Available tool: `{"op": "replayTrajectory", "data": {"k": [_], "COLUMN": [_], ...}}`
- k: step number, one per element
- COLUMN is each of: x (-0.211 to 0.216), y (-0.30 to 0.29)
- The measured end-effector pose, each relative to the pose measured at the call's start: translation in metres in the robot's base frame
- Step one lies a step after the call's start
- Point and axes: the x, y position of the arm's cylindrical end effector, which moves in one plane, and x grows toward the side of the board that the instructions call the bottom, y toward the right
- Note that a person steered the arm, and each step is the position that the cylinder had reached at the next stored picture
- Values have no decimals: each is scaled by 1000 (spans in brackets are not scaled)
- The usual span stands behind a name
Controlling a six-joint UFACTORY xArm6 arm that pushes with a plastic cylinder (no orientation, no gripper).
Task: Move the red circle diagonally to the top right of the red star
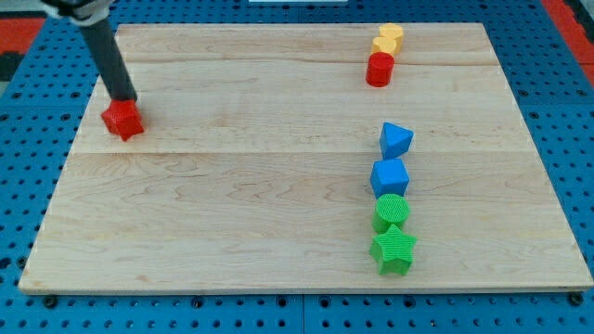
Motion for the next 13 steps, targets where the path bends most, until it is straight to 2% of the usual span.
{"op": "replayTrajectory", "data": {"k": [1, 2, 3, 4, 5, 6, 8, 9, 10, 11, 12, 13], "x": [32, 8, -18, -28, -42, -71, -82, -85, -113, -69, -65, -111], "y": [-12, 58, 166, 310, 409, 416, 354, 298, 247, 148, 152, 158]}}
